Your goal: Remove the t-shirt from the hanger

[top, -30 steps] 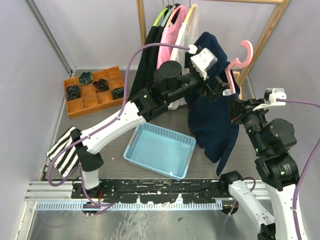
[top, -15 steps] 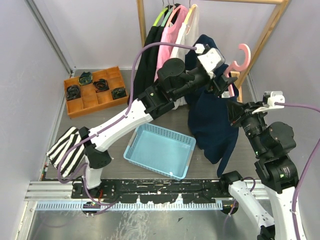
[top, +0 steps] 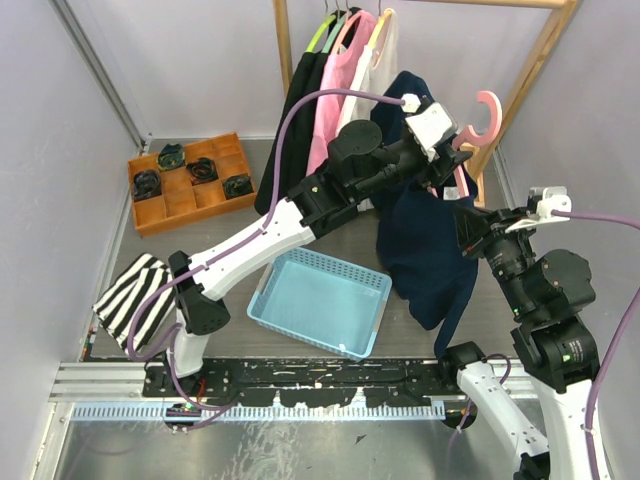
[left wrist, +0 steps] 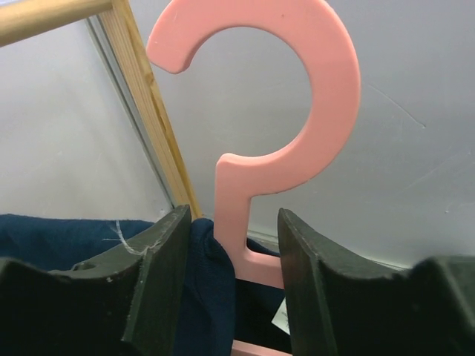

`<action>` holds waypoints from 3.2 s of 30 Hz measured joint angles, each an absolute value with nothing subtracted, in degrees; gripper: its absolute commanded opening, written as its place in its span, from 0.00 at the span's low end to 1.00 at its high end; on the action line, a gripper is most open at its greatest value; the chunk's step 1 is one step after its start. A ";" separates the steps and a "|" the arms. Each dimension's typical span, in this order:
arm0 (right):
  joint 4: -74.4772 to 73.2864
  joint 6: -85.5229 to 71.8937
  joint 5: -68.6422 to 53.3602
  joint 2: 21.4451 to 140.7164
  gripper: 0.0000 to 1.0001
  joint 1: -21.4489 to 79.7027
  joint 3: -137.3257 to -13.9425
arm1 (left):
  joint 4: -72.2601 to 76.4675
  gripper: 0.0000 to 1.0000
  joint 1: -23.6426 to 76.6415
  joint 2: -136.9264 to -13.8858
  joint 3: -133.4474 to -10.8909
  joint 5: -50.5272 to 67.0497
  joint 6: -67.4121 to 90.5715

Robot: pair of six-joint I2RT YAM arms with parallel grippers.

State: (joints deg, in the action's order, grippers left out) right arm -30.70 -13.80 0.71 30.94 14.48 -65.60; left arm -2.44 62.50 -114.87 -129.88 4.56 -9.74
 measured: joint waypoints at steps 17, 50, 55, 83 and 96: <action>-31.27 -13.15 0.54 30.24 0.01 14.13 -65.60 | -2.04 0.28 62.24 -116.90 -132.46 6.28 -9.45; -29.95 -12.10 -0.84 29.10 0.69 14.13 -65.49 | -6.26 0.00 62.39 -118.37 -136.18 0.51 -9.15; -30.17 -11.88 -0.64 28.34 0.70 14.13 -65.67 | -8.45 0.00 61.78 -118.80 -138.87 -2.28 -8.95; -40.77 -13.74 3.20 18.81 0.14 14.13 -61.91 | -12.12 0.00 57.89 -118.80 -144.66 -4.19 -7.27; -42.54 -16.91 4.19 14.52 0.01 14.13 -57.63 | -11.90 0.00 56.73 -118.80 -144.88 -5.13 -6.35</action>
